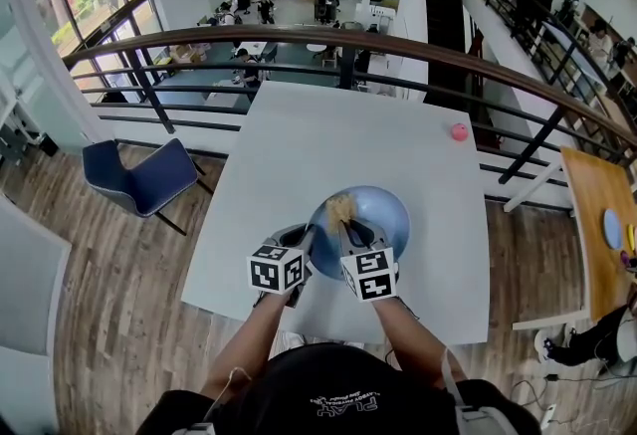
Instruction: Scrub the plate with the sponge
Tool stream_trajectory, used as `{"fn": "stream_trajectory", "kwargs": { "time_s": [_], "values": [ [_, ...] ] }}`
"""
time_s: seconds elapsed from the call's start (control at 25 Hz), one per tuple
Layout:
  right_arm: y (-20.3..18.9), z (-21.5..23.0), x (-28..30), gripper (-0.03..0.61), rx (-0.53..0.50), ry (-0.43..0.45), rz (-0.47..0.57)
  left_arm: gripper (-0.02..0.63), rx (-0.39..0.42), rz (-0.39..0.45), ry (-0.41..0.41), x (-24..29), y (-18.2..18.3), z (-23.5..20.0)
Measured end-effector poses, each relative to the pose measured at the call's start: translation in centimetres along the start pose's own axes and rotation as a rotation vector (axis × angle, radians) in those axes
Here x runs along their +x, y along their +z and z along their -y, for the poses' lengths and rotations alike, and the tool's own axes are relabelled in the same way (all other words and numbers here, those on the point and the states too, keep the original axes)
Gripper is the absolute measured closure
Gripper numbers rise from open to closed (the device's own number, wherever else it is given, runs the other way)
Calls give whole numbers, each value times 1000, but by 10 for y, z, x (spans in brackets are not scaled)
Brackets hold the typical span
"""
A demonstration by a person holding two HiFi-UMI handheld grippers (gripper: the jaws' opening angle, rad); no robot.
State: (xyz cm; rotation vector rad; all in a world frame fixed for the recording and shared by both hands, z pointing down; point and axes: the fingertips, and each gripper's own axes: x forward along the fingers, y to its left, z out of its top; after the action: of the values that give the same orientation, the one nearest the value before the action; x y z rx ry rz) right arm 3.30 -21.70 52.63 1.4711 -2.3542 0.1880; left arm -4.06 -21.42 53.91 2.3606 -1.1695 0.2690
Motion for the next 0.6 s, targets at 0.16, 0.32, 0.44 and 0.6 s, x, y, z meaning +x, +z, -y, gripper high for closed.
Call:
{"fn": "stream_trajectory", "kwargs": {
  "time_s": [0.16, 0.32, 0.44, 0.6],
  "values": [
    [2, 8, -1, 534, -8, -25, -3, 589, -8, 3, 0, -2, 1, -3],
    [5, 21, -4, 534, -2, -53, -6, 588, -35, 12, -6, -3, 3, -4],
    [5, 31, -6, 534, 10, -74, -7, 588, -42, 15, -3, -6, 4, -6],
    [0, 47, -9, 534, 41, -112, -13, 586, -57, 28, -2, -9, 3, -11]
  ]
}}
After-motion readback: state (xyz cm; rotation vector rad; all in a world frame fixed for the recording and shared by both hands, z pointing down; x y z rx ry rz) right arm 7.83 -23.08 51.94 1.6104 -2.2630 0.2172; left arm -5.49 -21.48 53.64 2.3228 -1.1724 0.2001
